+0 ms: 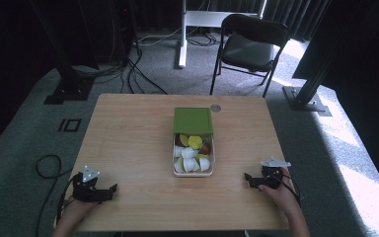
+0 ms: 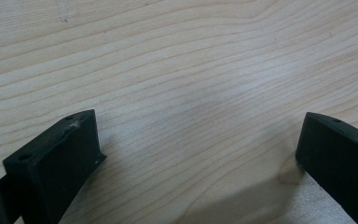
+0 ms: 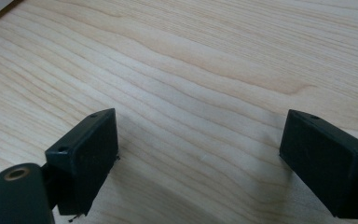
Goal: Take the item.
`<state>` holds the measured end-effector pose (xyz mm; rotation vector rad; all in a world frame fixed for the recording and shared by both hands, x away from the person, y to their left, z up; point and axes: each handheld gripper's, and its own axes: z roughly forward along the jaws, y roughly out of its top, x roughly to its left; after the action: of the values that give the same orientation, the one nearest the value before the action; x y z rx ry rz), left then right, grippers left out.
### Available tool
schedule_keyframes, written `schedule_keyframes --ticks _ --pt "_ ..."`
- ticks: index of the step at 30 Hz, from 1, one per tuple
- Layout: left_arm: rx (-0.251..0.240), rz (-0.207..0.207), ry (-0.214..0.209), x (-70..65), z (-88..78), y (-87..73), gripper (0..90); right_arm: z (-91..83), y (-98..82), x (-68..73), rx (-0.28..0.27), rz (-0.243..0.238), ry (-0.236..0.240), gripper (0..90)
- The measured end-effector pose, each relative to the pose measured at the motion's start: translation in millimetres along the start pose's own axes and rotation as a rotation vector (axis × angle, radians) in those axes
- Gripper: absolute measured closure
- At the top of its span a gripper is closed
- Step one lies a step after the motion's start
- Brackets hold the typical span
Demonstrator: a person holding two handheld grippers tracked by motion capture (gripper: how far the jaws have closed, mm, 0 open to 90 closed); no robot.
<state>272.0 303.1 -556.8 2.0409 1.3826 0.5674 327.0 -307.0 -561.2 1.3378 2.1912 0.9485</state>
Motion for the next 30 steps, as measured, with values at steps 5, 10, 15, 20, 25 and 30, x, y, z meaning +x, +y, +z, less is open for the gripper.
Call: schedule_keyframes --ticks 5,10,15,20,25,30 --pt "0.000 0.000 0.000 0.0 0.0 0.0 0.7 0.0 0.0 0.0 0.000 0.000 0.000 11.3" --pt "0.000 0.001 0.000 0.0 0.0 0.0 0.7 0.0 0.0 0.0 0.000 0.000 0.000 11.3" --pt "0.000 0.000 0.000 0.0 0.0 0.0 0.7 0.0 0.0 0.0 0.000 0.000 0.000 11.3" --pt "-0.001 -0.001 0.000 -0.1 0.1 0.0 0.7 -0.2 -0.1 0.2 0.000 0.001 -0.002 11.4" --pt "-0.001 -0.001 0.000 -0.1 0.1 0.0 0.7 -0.4 -0.3 0.9 -0.002 0.004 -0.005 12.1" --pt "-0.001 -0.001 0.000 0.0 0.1 0.0 0.7 -1.4 1.1 5.6 -0.001 0.020 -0.024 17.5"
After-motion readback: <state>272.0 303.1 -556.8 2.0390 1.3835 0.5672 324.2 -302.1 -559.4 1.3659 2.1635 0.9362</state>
